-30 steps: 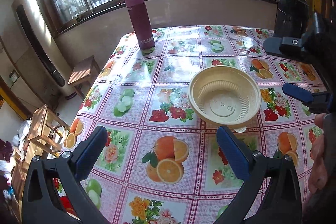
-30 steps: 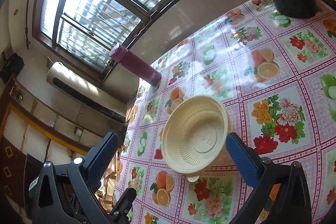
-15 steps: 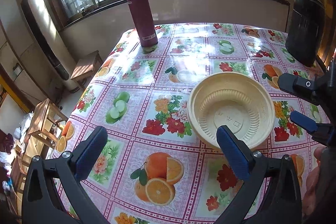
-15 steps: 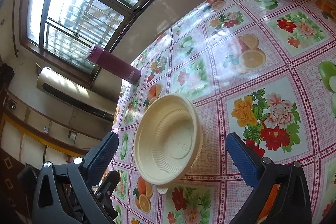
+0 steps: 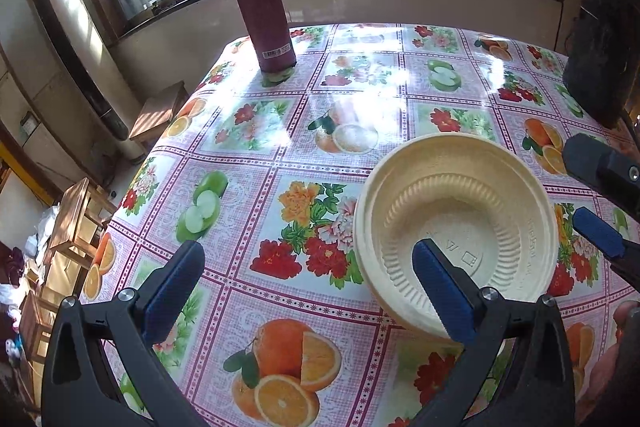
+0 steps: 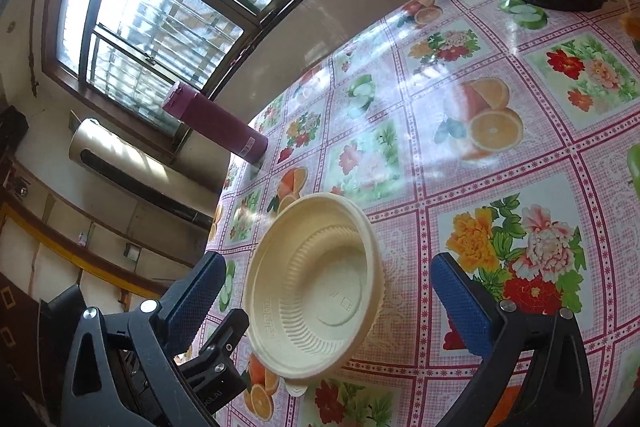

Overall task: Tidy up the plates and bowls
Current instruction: 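Move the left tool across the table to the cream plate, then close the left tool on the cream plate rim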

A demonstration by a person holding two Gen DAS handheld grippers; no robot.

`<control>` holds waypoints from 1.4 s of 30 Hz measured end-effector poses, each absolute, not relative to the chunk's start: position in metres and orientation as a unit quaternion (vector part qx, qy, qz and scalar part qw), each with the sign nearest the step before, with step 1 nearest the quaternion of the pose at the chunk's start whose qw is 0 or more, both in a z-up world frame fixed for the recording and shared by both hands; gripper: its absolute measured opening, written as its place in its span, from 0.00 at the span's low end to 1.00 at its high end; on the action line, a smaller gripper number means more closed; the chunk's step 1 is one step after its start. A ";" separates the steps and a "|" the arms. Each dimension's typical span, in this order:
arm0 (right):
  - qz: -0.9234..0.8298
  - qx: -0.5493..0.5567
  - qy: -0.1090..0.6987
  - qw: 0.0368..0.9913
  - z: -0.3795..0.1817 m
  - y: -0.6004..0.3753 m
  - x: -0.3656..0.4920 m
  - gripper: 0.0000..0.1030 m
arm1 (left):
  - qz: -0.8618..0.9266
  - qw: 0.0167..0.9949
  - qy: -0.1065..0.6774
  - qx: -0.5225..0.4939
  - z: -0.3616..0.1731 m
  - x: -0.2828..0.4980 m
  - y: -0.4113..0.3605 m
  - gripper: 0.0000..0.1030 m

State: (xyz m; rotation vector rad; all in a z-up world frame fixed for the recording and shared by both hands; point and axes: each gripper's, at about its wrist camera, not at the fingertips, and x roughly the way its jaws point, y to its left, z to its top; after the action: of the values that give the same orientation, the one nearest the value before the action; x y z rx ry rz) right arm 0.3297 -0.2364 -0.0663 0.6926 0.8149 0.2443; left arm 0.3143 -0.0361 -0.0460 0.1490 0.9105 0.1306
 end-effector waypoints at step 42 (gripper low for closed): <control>0.159 0.374 0.459 0.790 -0.089 -0.242 0.348 0.78 | -0.043 0.855 0.503 -0.119 -0.056 0.334 -0.035 0.65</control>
State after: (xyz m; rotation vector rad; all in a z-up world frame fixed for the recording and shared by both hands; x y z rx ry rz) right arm 0.3477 -0.2425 -0.0888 0.8048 0.9881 0.3428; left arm 0.3339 -0.0350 -0.0565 -0.2507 1.0587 -0.0899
